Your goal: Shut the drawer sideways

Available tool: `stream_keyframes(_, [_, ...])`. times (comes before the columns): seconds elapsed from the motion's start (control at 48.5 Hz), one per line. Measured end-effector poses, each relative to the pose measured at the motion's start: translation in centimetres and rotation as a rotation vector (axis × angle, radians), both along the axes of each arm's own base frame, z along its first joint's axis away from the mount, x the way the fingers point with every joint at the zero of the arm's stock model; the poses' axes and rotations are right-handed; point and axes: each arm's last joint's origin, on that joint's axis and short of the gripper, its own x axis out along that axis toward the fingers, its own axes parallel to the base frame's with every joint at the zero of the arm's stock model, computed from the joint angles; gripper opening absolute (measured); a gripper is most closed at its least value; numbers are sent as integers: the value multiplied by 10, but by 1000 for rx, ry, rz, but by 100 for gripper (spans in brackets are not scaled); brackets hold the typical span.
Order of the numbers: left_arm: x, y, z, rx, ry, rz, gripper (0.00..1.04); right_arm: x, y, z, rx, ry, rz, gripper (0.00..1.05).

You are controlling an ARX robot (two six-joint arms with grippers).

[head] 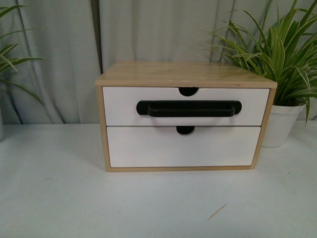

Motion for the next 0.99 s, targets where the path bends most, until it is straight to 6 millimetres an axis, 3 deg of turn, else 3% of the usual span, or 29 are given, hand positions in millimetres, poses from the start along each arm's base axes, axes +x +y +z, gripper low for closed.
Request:
stream_keyframes(0.082, [0,0,0,3,3,-2,99,0,0,0,3,1,2,96])
stream_keyframes(0.124, [1,2,-5,-33,-24,-123,93,0,1,0,24,-4,-19,94])
stream_keyframes(0.206, [-3,7,-12,-10,-186,-424,79,-2,7,-3,193,-88,-182,78])
stream_keyframes(0.289, [-6,10,8,196,-329,-623,61,-5,9,-3,329,-101,-209,63])
stream_keyframes(0.536, [-12,18,9,343,-291,-662,23,-9,9,-9,419,-87,-218,26])
stream_keyframes(0.639, [-15,27,9,359,-290,-683,4,-11,9,-16,430,-97,-218,4])
stream_keyframes(0.66, [-16,28,9,363,-288,-672,4,-11,9,-15,428,-99,-217,1])
stream_keyframes(0.99, [-23,31,9,375,-283,-660,4,-25,9,-18,434,-96,-217,1])
